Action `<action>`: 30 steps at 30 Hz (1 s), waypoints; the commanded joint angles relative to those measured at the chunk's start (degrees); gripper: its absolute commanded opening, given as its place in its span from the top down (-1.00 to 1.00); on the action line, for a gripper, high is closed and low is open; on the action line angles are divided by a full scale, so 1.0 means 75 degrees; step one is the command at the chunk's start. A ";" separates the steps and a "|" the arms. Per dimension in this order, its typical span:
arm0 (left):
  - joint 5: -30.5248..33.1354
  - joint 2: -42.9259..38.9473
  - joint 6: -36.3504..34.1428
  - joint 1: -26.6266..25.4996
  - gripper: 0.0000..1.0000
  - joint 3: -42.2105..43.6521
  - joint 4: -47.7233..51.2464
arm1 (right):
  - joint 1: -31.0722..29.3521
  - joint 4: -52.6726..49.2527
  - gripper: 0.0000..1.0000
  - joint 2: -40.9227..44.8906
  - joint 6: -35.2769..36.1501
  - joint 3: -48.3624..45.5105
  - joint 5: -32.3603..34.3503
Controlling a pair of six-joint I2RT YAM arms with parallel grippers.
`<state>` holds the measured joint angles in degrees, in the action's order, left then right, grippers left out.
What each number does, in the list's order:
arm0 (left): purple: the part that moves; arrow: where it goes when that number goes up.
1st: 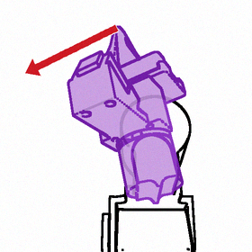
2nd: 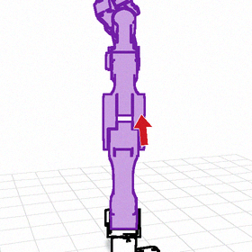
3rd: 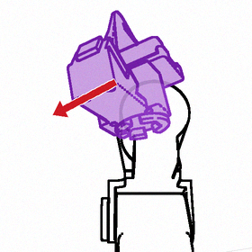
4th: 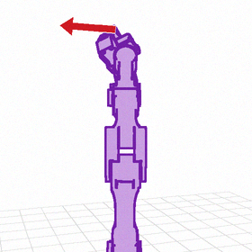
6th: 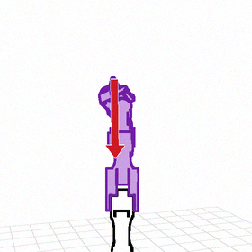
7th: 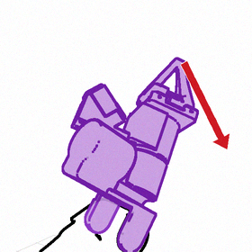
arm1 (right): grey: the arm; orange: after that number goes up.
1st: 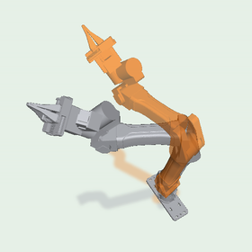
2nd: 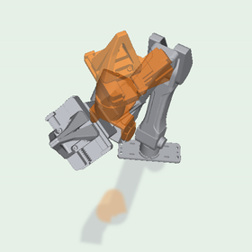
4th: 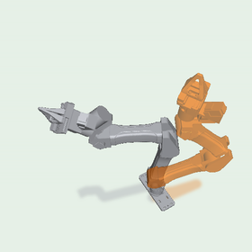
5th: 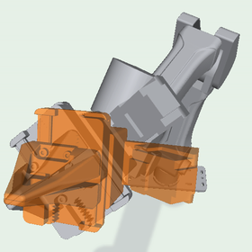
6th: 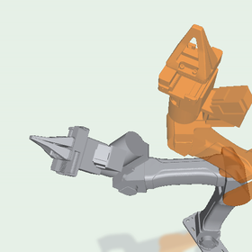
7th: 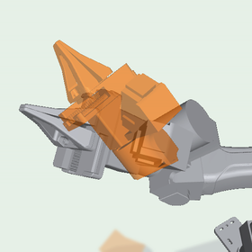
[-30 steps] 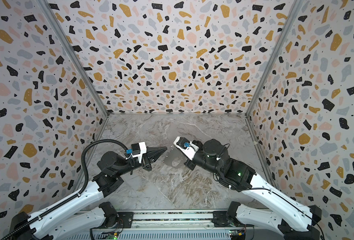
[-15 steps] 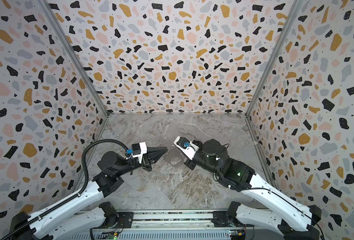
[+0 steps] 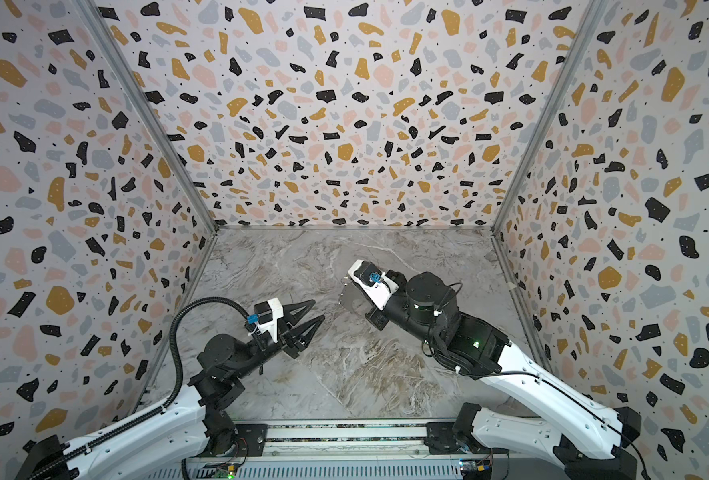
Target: Put the keys on the keyring
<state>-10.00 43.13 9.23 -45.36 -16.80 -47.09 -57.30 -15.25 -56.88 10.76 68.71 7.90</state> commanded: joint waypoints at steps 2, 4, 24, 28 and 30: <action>0.1238 -0.0172 0.0285 -0.0392 -0.07 0.0336 -0.1502 | -0.0064 0.0896 1.00 -0.0114 -0.0386 0.0362 0.0463; 0.1576 -0.0130 0.0132 -0.0600 -0.18 0.0365 -0.1520 | -0.0130 0.1129 1.00 -0.0212 -0.0525 0.0373 0.0765; 0.3664 0.1567 -0.1710 -0.1949 -0.76 -0.0500 -0.2107 | -0.0754 0.2652 1.00 -0.0900 -0.1226 0.0475 0.2653; 0.4196 0.1913 -0.2192 -0.2319 -1.00 -0.0642 -0.2270 | -0.0980 0.2943 1.00 -0.1055 -0.1173 0.0484 0.3013; 0.4605 0.2106 -0.2471 -0.2554 -0.99 -0.0700 -0.2468 | -0.1102 0.3064 1.00 -0.1128 -0.1147 0.0496 0.3202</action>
<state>19.40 57.74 -4.78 -62.89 -20.18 -59.81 -64.49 3.16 -65.71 2.55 69.73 28.23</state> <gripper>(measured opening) 0.997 0.059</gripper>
